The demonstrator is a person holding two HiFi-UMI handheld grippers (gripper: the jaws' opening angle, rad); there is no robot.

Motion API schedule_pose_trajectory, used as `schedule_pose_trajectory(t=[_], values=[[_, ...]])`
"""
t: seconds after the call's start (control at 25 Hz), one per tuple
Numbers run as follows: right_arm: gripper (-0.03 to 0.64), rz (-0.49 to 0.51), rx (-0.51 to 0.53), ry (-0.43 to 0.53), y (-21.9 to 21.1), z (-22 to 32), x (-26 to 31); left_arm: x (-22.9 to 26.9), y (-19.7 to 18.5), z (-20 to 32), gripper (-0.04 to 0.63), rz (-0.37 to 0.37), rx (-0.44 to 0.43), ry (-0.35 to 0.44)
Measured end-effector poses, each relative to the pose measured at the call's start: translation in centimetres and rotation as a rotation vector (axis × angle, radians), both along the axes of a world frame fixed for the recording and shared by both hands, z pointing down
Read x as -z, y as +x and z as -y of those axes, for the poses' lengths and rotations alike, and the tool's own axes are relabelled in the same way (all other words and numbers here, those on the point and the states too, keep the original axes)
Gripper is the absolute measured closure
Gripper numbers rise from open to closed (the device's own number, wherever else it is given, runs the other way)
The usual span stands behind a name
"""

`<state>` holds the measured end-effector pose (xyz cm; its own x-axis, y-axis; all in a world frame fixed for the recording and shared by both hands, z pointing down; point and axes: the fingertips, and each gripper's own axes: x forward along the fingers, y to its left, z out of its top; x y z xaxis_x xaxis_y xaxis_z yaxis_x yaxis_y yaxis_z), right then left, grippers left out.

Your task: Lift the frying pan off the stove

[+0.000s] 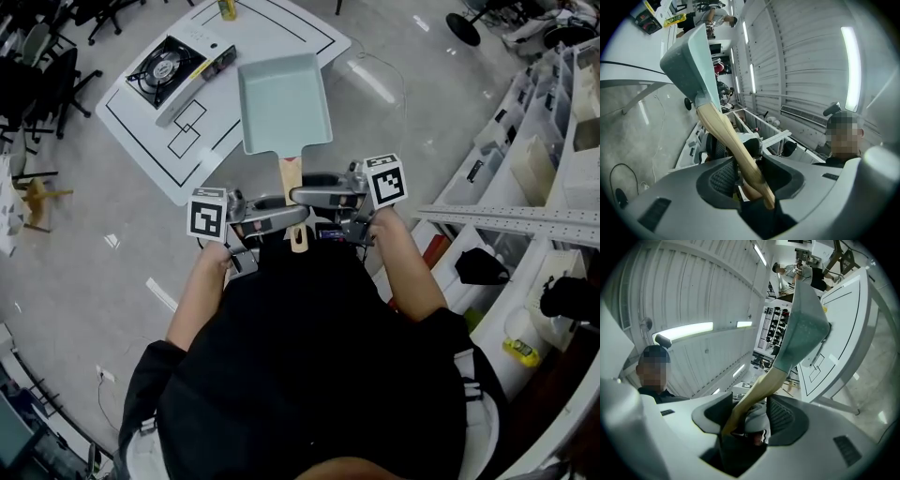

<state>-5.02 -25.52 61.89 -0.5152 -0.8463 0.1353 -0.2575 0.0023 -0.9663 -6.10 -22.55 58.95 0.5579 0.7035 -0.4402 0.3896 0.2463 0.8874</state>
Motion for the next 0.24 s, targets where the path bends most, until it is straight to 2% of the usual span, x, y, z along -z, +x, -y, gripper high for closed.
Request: schedule_pose_trajectory(t=[0.24], values=[[0.388, -0.006, 0.007, 0.017, 0.91, -0.35, -0.15, -0.3, 0.95, -0.38, 0.43, 0.005, 0.004, 0.014]])
